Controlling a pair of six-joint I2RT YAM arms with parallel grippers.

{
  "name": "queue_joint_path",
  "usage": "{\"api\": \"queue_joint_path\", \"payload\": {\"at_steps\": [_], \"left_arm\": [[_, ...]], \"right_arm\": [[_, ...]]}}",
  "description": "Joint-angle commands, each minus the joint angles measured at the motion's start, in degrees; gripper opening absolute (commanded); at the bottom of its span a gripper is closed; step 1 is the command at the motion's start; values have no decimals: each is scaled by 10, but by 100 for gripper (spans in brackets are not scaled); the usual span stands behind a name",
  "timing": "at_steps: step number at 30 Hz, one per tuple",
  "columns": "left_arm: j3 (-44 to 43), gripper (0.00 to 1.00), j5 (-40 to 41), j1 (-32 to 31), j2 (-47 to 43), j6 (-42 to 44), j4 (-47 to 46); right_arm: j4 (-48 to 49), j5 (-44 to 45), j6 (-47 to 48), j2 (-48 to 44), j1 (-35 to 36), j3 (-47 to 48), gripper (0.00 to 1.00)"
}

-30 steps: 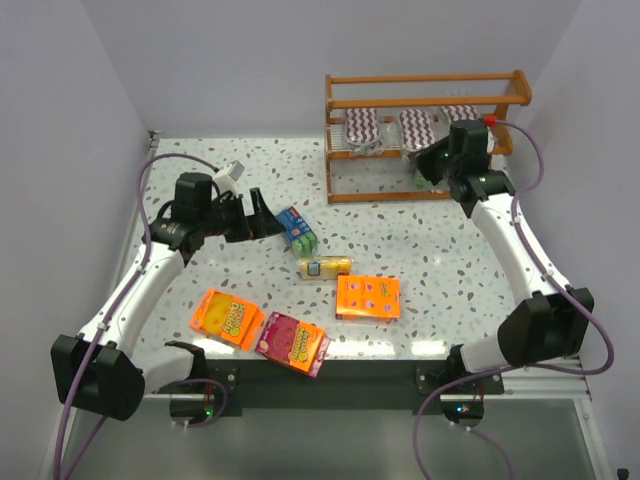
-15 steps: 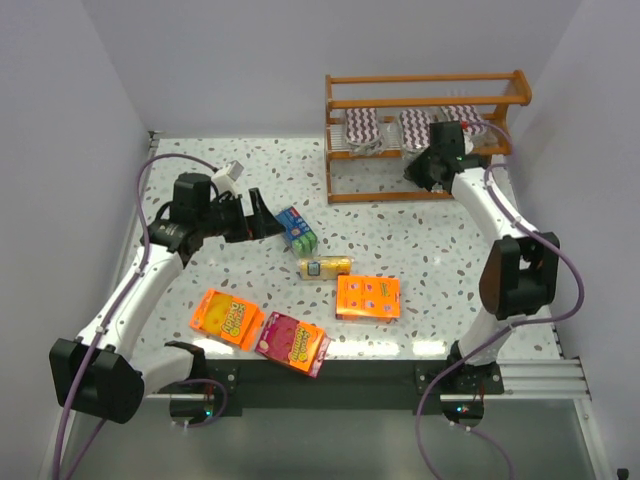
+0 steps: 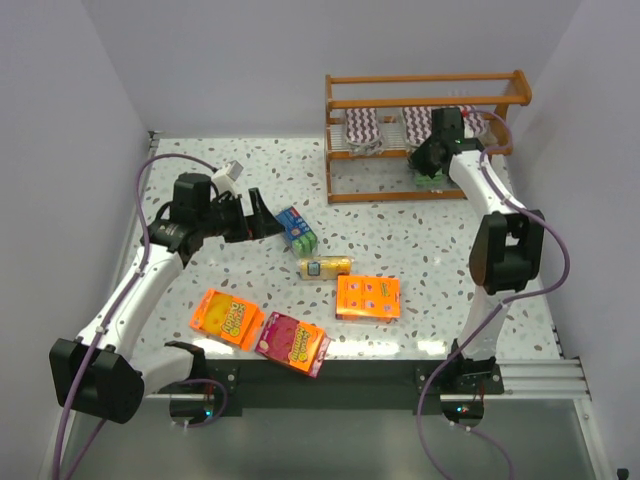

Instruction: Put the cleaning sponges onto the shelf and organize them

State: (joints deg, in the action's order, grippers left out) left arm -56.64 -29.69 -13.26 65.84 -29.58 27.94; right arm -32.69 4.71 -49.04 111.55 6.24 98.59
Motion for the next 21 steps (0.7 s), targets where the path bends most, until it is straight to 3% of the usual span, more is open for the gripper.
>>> {"api": "queue_joint_path", "payload": {"at_steps": [1,6,11,17,20,21], "left_arm": [[1,98,2,2,-11,-12,-12],[0,98,2,2,-15,-14,-14],[7,98,0,2,-14,-15,-20],[21,98,-10,2,-2,-15,-37],[21,98,-10,2,2,-17,-44],[19,98,-11,2,5,-17,-44]], "right_arm": [[-1,-28,20,2,-12,28,0],[39,-94,30,-54,-14,-41,0],[62,-181,67,-169,-4,-174,4],[19,-196,162,-266,22,-274,35],[-29,-175,241,-256,89,-250,50],[-40,-157,261,-249,142,-239,53]]}}
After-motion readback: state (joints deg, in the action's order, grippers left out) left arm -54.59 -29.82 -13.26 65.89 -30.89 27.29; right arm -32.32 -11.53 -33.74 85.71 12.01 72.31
